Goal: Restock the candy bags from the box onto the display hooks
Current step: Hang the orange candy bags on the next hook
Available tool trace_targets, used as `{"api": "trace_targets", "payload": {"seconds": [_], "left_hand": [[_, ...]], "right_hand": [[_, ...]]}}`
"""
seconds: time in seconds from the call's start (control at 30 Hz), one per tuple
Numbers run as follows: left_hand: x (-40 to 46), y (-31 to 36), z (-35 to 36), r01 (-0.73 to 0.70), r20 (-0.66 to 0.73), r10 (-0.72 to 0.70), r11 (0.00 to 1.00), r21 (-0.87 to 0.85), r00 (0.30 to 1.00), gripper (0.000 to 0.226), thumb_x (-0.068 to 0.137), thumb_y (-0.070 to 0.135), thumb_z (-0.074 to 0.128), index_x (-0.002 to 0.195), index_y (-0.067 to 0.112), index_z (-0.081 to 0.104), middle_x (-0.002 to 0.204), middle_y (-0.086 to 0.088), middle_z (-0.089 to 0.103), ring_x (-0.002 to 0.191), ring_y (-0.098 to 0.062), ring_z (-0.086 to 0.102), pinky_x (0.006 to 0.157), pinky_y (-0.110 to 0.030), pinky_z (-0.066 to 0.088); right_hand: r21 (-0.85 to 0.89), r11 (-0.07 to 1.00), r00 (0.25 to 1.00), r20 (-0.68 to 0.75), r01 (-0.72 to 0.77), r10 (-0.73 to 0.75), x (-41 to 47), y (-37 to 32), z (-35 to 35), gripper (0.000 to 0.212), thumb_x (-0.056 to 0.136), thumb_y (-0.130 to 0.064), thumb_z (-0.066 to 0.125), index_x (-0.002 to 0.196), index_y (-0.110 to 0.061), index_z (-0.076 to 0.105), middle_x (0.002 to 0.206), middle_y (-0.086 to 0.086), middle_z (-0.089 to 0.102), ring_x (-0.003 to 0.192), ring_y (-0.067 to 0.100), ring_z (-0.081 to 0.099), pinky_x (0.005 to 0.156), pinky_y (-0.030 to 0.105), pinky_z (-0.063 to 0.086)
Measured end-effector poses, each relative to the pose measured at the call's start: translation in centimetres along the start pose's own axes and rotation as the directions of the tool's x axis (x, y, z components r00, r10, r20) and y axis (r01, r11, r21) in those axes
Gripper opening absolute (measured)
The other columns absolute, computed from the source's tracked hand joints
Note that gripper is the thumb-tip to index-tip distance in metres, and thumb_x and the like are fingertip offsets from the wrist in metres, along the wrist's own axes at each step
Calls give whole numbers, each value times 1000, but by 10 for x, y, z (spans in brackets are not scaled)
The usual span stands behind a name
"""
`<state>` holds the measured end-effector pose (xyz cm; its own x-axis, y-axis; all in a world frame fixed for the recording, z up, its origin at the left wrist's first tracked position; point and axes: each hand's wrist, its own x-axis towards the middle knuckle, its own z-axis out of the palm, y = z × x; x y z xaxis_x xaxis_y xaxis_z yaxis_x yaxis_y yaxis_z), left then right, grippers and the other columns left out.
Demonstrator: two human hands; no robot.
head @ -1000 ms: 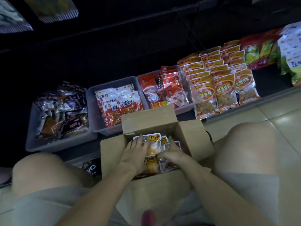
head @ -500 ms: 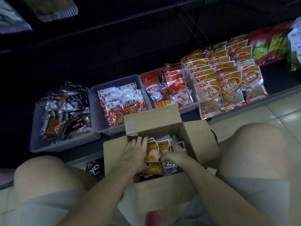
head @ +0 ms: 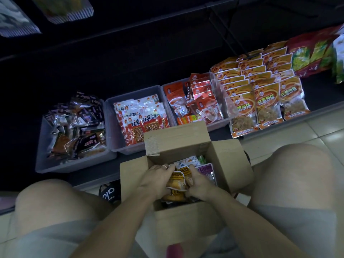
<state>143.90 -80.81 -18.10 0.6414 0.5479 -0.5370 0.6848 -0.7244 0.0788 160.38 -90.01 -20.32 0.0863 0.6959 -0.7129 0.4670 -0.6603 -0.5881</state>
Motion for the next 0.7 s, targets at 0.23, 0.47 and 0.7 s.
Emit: {"api": "trace_targets", "payload": {"seconds": [0.23, 0.47, 0.7], "left_hand": [[-5, 9, 7, -44, -41, 46, 999, 30, 998, 75, 90, 33, 72, 151, 19, 31, 151, -8, 45, 137, -29, 48, 112, -39, 36], [-11, 11, 3, -152, -128, 166, 982, 110, 978, 63, 98, 32, 63, 150, 15, 32, 155, -8, 41, 142, -27, 42, 111, -37, 35], [-15, -9, -20, -232, -203, 235, 972, 37, 951, 44, 99, 32, 63, 132, 15, 40, 135, -6, 51, 121, -26, 55, 99, -37, 43]], "right_hand": [[-61, 998, 997, 70, 22, -18, -2, -3, -2, 88, 70, -14, 86, 138, -41, 38, 109, -5, 68, 104, 21, 65, 94, 35, 56], [-16, 999, 999, 14, 42, -41, 0, -1, 0, 85, 64, -10, 83, 139, -33, 49, 109, -4, 73, 99, 18, 69, 88, 36, 60], [313, 947, 997, -49, 68, -55, 0, -7, -8, 57, 67, 8, 75, 117, -18, 67, 102, 4, 80, 100, 26, 76, 88, 40, 60]]}}
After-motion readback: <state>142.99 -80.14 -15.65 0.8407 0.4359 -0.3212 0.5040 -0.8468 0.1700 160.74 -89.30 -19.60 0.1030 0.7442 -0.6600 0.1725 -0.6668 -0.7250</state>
